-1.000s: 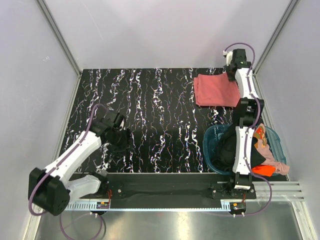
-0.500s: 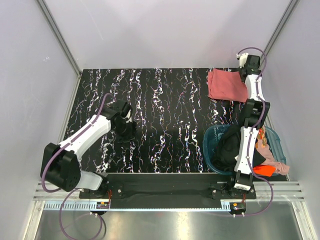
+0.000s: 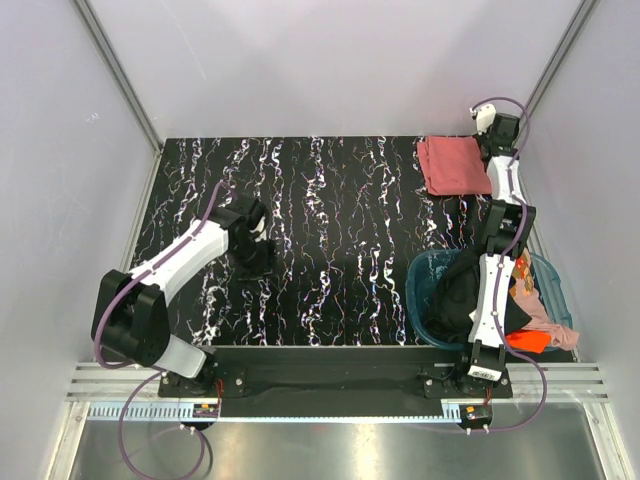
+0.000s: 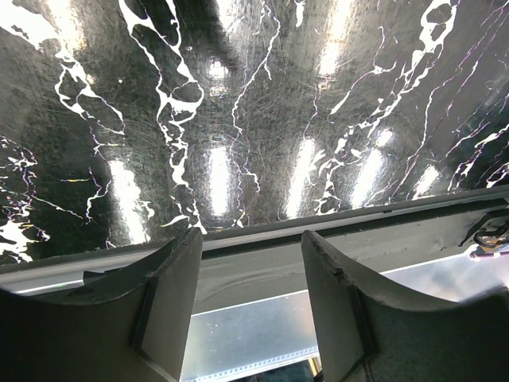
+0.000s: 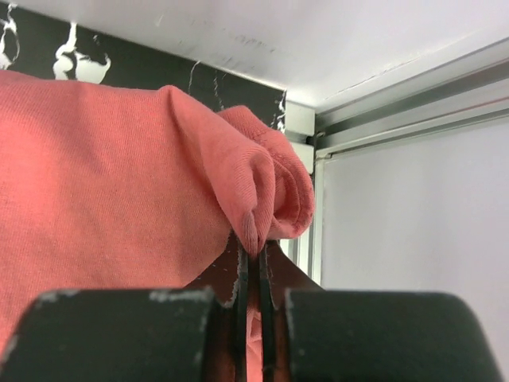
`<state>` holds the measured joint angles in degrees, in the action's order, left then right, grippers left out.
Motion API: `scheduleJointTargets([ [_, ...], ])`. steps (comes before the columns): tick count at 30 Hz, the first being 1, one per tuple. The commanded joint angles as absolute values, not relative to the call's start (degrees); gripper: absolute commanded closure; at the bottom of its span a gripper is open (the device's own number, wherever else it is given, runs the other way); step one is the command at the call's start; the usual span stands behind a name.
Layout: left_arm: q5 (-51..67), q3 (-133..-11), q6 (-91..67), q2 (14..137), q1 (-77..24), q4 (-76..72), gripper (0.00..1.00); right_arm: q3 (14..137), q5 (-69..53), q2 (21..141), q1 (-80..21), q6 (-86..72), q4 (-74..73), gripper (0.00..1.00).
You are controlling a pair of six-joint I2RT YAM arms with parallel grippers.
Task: Fold and stack the t-shirts
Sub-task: Neatly place the folded tshirt to the corner
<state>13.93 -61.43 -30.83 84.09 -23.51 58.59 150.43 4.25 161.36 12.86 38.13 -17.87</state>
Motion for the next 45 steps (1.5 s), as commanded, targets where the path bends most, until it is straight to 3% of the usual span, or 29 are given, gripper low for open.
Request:
scheduleJointTargets([
  [1,16.0,-64.1,-30.7,84.8,-23.2,58.4,0.42,153.5,2.6,161.7,14.0,38.9,-10.9,1.00],
  [4,16.0,-64.9,-30.6,85.2,-23.2,58.6,0.42,153.3,3.5,162.0,14.2,38.1,-9.9,0.97],
  [6,15.6,-65.0,-30.5,85.1,-23.2,59.1,0.42,152.9,3.4,162.2,14.2,37.3,-9.1,0.77],
  [7,15.8,-65.0,-30.5,84.9,-23.2,59.3,0.41,152.8,4.0,161.9,14.2,36.6,-8.8,0.31],
  [8,15.7,-65.0,-30.6,84.6,-23.2,59.4,0.41,152.7,4.5,161.5,14.1,35.5,-8.4,0.11],
  [9,15.8,-65.0,-30.8,84.6,-23.2,59.4,0.41,152.7,5.2,161.1,14.0,34.0,-8.4,0.00],
  [13,15.9,-65.5,-31.5,83.4,-23.2,58.6,0.41,151.8,8.9,157.2,12.8,31.6,-10.1,0.00],
  [19,18.6,-65.2,-35.7,81.7,-23.7,52.4,0.41,145.2,15.7,142.2,9.9,23.0,-16.5,0.00],
  [22,17.8,-65.8,-37.3,80.3,-24.6,49.8,0.41,142.2,12.6,134.0,6.9,14.2,-23.4,0.00],
  [23,17.9,-65.7,-38.0,79.7,-24.7,49.1,0.39,136.0,11.1,128.2,5.9,13.0,-23.1,0.00],
  [25,17.8,-65.3,-39.7,77.6,-25.4,45.6,0.24,126.0,6.5,121.0,3.9,8.7,-19.8,0.00],
  [29,18.4,-64.0,-41.6,74.6,-26.3,40.1,0.01,106.8,-3.9,104.9,0.4,-7.0,-17.6,0.00],
  [36,13.9,-54.6,-47.0,64.3,-30.8,30.2,0.01,84.4,-13.7,84.4,-14.2,-20.6,-17.8,0.00],
  [40,9.5,-45.8,-52.1,55.7,-34.2,22.2,0.01,64.5,-18.6,69.5,-16.7,-27.5,-14.3,0.00],
  [45,0.7,-34.8,-54.2,42.5,-37.6,17.8,0.01,53.4,-15.7,48.2,-16.9,-26.5,-22.5,0.00],
])
